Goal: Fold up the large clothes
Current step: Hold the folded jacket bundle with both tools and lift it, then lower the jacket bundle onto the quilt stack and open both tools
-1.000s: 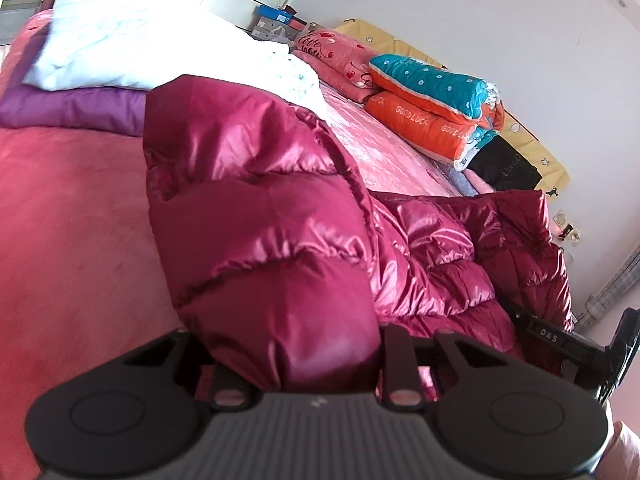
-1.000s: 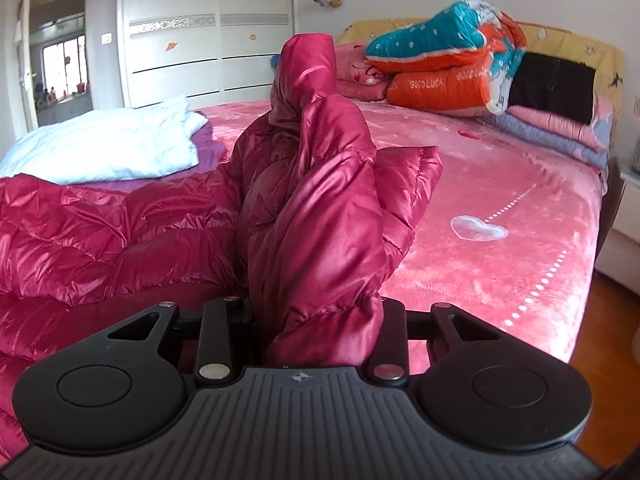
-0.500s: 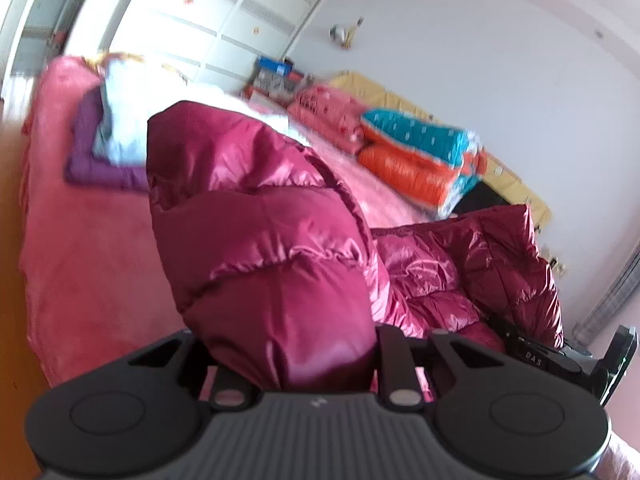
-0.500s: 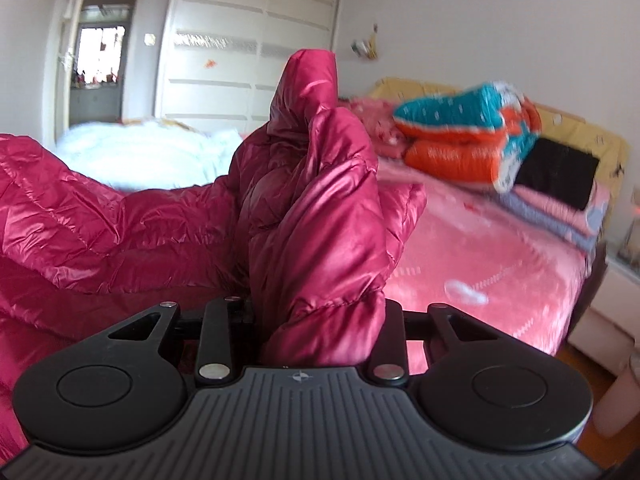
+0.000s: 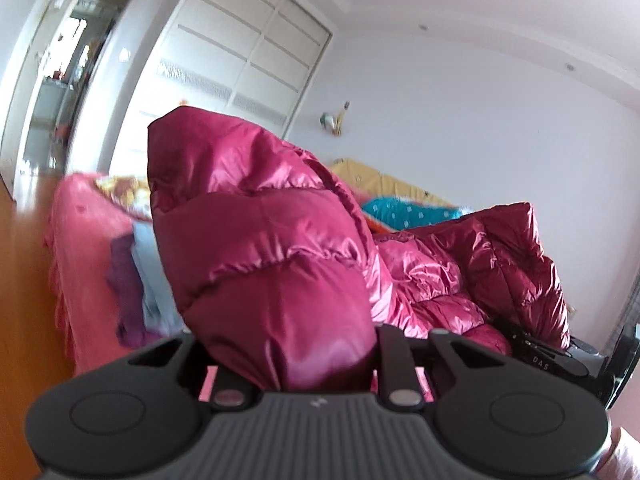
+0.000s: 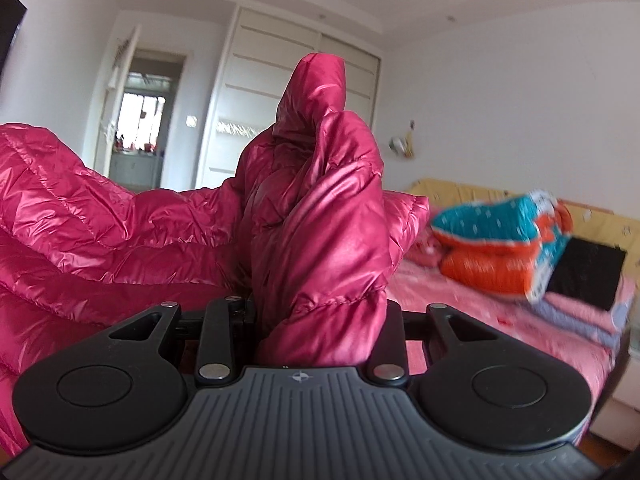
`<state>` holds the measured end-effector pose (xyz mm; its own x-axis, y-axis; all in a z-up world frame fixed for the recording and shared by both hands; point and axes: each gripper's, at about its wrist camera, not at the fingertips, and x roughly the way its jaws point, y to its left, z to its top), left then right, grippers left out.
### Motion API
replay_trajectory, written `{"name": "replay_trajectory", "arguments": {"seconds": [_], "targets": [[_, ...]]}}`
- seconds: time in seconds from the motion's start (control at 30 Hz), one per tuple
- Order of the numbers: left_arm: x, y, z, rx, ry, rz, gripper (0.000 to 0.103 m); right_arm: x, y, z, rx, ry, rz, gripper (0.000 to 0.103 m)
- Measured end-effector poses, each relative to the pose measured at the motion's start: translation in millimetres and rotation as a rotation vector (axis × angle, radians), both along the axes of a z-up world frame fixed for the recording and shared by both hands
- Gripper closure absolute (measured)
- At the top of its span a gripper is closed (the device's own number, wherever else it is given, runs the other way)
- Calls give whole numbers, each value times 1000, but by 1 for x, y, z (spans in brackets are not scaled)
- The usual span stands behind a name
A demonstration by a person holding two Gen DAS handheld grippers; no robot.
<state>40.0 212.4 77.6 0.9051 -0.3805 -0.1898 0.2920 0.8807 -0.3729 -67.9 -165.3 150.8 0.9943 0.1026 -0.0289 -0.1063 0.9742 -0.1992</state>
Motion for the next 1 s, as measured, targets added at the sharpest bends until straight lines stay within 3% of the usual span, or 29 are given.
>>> {"name": "replay_trajectory", "arguments": {"seconds": [0.23,0.47,0.7,1.0], "targets": [[34,24,17,-39,-73,47,82,60,1,43,-4,-66,50,63],[95,33,4,-98,-105,108,82,129,0,61,31,-92,63,63],[161,23,-21,-116,-166,217,81,156,2,48,15,-143,34,63],[227,8,-64,-60,-187,351,81,212,8,3,52,-168,10,63]]}}
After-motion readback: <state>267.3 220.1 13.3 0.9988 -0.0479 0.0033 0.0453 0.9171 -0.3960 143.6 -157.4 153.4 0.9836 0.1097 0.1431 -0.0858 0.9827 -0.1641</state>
